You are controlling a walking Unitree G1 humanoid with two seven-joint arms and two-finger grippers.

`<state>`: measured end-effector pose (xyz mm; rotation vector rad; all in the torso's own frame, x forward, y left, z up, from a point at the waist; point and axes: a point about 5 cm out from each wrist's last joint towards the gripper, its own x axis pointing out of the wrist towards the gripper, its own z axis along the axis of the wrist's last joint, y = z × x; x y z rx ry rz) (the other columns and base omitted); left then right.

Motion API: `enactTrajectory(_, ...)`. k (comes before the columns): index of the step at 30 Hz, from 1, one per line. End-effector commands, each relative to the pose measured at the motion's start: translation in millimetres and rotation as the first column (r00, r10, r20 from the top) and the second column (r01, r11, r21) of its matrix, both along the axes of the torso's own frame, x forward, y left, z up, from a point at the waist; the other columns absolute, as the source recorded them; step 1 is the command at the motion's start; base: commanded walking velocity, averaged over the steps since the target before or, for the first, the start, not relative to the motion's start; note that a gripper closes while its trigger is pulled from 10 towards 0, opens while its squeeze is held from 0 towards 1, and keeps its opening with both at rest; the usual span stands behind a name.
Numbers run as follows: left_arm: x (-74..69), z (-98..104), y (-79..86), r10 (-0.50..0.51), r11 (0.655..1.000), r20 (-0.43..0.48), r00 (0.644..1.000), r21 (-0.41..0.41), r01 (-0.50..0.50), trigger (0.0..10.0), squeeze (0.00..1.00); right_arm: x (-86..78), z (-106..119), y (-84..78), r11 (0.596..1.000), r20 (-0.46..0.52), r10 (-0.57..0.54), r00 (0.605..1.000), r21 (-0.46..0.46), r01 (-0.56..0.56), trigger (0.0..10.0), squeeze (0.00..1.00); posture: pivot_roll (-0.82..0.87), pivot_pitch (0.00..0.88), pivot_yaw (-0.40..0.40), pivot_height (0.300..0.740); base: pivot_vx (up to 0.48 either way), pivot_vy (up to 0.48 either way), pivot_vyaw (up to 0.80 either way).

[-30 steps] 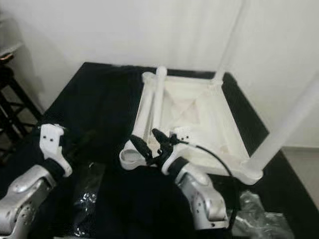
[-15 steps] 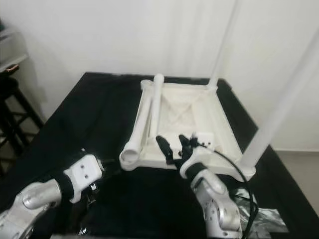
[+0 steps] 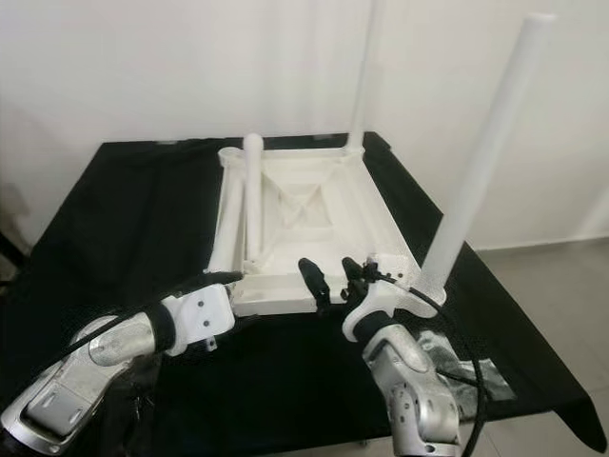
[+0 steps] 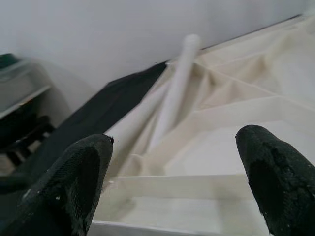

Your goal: Building children table

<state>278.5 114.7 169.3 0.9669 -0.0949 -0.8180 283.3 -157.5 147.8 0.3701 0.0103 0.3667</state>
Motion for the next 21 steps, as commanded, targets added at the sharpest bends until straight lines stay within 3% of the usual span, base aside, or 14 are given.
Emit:
enactTrajectory(1,1.1,-1,5.3,-0.002,0.997,0.028,1.0,0.074,0.0,10.0,0.0,-2.4,-1,-0.2,1.0,-0.007,0.0,1.0,0.016,0.0,10.0,0.0,-0.01,0.0,0.002,0.74,0.0,0.0,0.0)
enactTrajectory(3,2.3,0,14.9,0.01,0.991,0.043,0.999,0.133,-0.015,10.0,0.0,-2.9,-1,0.0,1.0,-0.007,0.003,1.0,0.025,-0.003,10.0,0.0,-0.01,0.0,0.004,0.74,0.0,0.0,0.0)
enactTrajectory(8,9.0,5,30.2,0.065,0.982,0.081,0.995,0.171,-0.078,10.0,0.0,-3.2,-1,0.1,0.999,-0.009,0.008,1.0,0.034,-0.008,10.0,0.0,0.0,0.0,0.006,0.74,0.0,0.0,0.0)
enactTrajectory(14,13.0,7,27.2,0.083,0.99,0.081,0.993,0.112,-0.091,10.0,0.0,-3.3,-1,0.6,0.999,-0.012,0.013,1.0,0.038,-0.013,10.0,0.0,-0.01,0.0,0.004,0.74,0.0,0.0,0.0)
enactTrajectory(21,13.3,4,10.8,0.031,0.996,0.06,0.998,0.085,-0.036,10.0,0.0,-3.9,-2,1.0,0.999,-0.015,0.017,1.0,0.034,-0.016,10.0,0.0,-0.01,0.0,0.006,0.74,0.0,0.0,0.0)
